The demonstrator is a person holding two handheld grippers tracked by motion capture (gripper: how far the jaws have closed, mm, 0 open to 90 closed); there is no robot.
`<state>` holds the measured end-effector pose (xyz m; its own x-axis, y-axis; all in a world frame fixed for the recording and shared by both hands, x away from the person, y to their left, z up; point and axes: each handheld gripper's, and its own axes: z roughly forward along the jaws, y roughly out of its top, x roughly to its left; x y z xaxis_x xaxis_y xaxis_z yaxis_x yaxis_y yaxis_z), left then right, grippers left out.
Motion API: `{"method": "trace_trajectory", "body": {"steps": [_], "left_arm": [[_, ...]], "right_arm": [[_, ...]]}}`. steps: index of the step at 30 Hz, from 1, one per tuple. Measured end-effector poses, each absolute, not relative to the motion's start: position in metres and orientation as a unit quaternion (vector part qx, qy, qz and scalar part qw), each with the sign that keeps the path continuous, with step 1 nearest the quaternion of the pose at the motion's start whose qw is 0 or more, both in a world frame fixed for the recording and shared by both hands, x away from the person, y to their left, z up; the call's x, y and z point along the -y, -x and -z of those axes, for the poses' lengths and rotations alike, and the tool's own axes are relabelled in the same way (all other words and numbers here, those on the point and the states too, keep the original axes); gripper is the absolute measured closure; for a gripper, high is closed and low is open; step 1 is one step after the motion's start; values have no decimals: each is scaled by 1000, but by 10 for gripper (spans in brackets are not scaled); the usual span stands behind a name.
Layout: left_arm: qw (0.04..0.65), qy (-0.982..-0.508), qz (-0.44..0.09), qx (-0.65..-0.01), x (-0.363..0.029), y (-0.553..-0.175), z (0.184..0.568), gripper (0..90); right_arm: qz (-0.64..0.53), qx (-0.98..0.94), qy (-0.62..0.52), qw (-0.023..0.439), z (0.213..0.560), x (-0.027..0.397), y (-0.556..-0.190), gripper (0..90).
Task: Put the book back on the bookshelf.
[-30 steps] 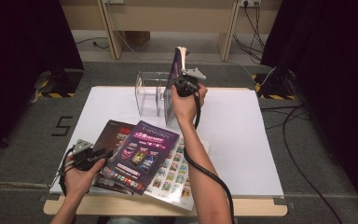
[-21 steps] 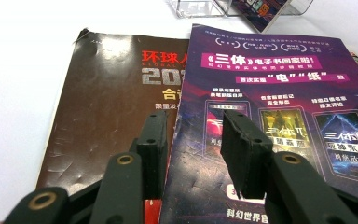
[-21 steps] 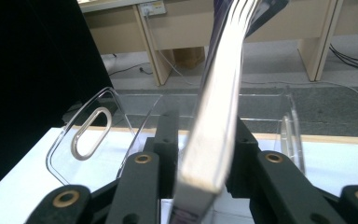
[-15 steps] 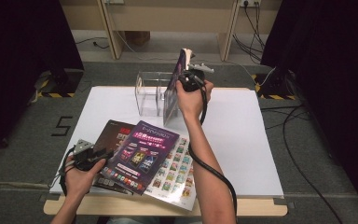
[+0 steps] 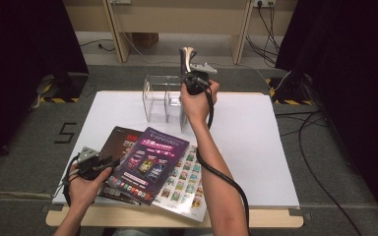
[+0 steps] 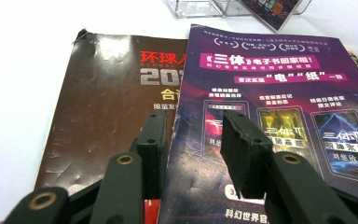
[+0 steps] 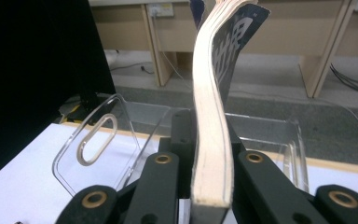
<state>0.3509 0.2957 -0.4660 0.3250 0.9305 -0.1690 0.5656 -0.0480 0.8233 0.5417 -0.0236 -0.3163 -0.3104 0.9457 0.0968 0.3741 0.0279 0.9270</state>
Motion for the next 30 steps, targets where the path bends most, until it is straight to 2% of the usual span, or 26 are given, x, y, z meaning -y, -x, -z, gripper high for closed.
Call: {"method": "trace_trajectory", "body": {"steps": [22,26,30], "left_arm": [[429,-691,-215,-540,-296,-350,465,608],[430,-693,-214,-538,-295,-350,465,608],[430,-693,-215,-538,-294,-350,464,606]], "right_arm": [[-489,-615,-518,339,329,25,-543,814],[-481,-623,-514,341,328,26,-543,792],[-480,-627,-509,343,328,28,-542,725]]}}
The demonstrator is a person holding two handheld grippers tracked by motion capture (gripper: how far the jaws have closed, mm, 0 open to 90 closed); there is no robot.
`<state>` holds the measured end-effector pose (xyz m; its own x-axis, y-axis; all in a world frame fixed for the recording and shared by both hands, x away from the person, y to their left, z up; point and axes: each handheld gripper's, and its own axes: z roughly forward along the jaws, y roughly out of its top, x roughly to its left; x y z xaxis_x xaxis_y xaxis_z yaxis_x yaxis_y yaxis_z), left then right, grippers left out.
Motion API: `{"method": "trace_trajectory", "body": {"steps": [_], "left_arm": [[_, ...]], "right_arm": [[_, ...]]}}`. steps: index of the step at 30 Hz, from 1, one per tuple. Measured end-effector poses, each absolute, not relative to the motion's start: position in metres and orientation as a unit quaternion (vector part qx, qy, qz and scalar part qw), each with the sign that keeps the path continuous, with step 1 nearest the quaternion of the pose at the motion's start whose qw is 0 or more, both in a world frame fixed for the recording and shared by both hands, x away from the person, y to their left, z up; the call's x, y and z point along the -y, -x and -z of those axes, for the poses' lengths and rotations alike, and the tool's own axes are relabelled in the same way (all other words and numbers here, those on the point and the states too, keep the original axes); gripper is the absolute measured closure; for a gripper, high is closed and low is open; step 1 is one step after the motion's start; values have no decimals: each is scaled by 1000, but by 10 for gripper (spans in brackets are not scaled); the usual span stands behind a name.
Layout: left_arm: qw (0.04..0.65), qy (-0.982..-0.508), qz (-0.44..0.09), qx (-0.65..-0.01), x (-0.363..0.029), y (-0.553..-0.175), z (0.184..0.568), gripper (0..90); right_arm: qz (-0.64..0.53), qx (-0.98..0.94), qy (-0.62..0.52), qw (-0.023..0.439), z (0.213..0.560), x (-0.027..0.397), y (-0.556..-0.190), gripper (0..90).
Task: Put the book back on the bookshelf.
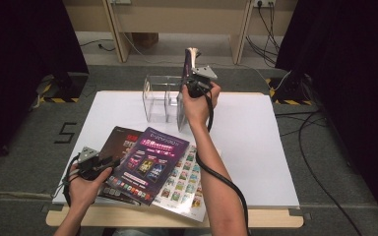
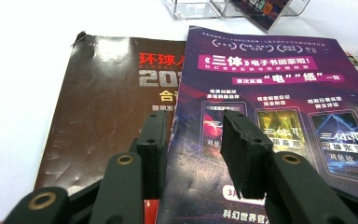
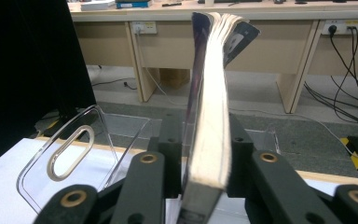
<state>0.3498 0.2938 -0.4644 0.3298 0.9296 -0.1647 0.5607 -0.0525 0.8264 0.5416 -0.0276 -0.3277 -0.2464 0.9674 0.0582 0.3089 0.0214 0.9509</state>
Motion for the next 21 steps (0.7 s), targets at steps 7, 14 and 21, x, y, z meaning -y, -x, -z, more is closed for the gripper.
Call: {"method": "trace_trajectory", "body": {"steps": [7,14,21], "left_arm": [[428,-695,-213,-537,-292,-350,466,603],[428,-695,-213,-537,-291,-350,466,595],[426,-697,-212,-537,-290,-351,467,573]], "right_arm": [[-478,-633,-504,343,328,29,-541,606],[-476,-641,-506,326,331,30,-538,554],[-476,-646,-507,315,332,31,-534,533]]}}
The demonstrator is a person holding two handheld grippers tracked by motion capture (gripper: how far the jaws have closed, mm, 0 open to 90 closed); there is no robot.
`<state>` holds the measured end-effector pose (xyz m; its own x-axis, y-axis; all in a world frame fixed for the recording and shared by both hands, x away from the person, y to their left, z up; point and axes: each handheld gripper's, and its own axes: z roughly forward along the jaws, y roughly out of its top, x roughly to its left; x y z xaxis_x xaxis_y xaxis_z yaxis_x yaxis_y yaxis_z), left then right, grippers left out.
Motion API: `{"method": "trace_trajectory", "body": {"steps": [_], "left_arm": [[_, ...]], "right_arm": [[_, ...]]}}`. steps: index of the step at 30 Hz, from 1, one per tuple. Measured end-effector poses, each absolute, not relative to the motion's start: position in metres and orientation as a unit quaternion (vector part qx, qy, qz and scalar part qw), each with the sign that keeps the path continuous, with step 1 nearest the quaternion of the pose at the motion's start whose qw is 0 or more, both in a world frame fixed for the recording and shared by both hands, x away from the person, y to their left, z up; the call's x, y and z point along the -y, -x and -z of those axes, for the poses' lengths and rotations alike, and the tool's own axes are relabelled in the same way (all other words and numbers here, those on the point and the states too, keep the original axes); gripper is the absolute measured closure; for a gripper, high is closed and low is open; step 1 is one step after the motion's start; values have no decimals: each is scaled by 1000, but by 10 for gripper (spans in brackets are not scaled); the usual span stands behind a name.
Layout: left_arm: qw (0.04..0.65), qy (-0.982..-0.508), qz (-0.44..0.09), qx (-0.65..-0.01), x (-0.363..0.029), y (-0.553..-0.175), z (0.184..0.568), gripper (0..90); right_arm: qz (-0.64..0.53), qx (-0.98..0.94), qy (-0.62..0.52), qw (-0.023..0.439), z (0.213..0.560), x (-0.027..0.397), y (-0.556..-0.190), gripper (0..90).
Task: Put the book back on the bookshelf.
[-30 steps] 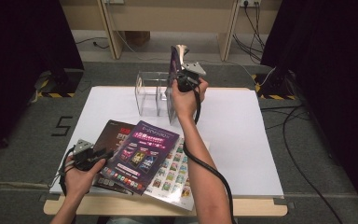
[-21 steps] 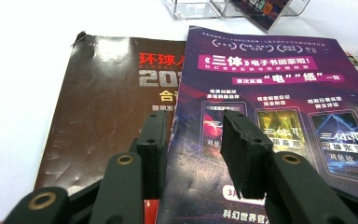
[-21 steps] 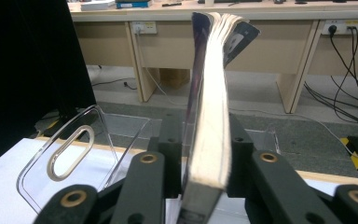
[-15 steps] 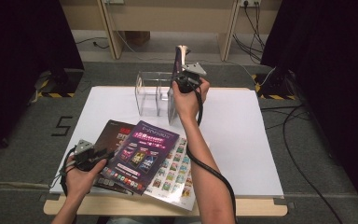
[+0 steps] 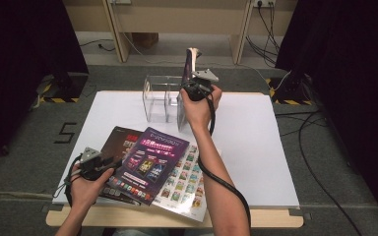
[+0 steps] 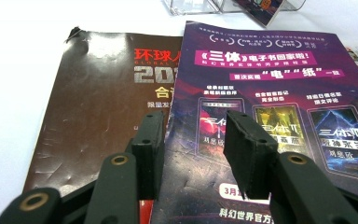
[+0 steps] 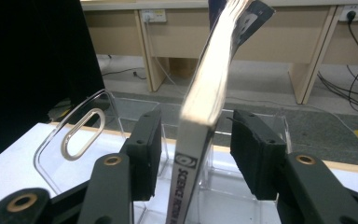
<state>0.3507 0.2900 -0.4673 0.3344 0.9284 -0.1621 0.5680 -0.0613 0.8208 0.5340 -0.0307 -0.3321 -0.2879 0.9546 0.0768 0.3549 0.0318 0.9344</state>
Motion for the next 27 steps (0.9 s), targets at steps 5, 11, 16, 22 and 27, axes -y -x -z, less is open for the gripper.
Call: {"method": "trace_trajectory", "body": {"steps": [5,11,16,22,27], "left_arm": [[423,-697,-213,-539,-291,-351,467,570],[421,-697,-211,-541,-291,-352,468,553],[418,-697,-210,-543,-291,-352,469,545],[414,-697,-207,-548,-292,-354,472,538],[409,-697,-200,-554,-293,-356,475,538]], "right_arm": [[-477,-650,-507,306,333,32,-529,527],[-476,-653,-508,297,336,35,-521,523],[-474,-657,-508,294,341,37,-516,520],[-471,-662,-510,283,345,43,-507,516],[-471,-665,-513,268,351,47,-500,516]]}}
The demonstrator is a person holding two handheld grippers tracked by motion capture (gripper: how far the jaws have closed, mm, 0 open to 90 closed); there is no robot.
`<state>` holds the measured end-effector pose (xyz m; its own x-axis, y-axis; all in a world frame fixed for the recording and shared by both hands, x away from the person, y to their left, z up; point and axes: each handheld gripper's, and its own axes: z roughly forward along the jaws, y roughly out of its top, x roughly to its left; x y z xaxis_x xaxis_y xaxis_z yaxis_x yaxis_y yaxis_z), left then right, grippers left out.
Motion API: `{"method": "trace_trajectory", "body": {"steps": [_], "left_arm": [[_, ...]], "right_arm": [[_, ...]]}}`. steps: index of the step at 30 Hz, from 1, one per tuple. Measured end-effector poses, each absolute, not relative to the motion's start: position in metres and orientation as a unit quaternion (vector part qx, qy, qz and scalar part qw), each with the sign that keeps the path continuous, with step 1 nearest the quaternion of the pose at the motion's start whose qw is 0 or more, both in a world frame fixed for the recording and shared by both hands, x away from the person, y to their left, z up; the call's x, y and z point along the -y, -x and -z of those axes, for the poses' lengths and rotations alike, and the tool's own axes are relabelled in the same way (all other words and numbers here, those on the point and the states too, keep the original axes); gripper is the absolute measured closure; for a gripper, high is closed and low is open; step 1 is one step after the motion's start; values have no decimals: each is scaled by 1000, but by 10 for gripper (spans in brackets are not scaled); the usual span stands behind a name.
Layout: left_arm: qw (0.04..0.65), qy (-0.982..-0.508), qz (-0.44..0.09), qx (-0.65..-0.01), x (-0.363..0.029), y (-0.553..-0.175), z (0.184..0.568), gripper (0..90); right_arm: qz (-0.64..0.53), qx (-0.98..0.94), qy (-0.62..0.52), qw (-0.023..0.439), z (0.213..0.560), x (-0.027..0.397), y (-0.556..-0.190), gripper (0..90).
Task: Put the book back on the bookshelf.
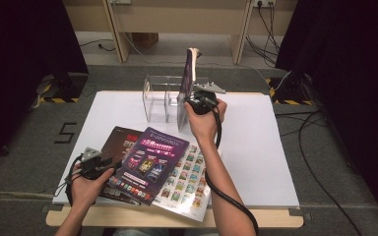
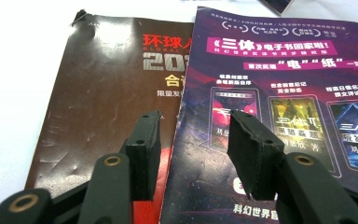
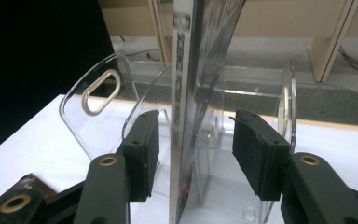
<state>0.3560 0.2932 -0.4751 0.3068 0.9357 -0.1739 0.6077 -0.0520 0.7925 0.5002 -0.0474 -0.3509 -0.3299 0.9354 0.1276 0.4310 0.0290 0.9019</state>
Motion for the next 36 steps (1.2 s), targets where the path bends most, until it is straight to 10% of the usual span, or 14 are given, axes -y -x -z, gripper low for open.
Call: {"method": "trace_trajectory", "body": {"steps": [36], "left_arm": [[407,-695,-179,-564,-295,-359,478,540]], "right_arm": [[-416,-709,-552,141,415,70,-464,548]]}}
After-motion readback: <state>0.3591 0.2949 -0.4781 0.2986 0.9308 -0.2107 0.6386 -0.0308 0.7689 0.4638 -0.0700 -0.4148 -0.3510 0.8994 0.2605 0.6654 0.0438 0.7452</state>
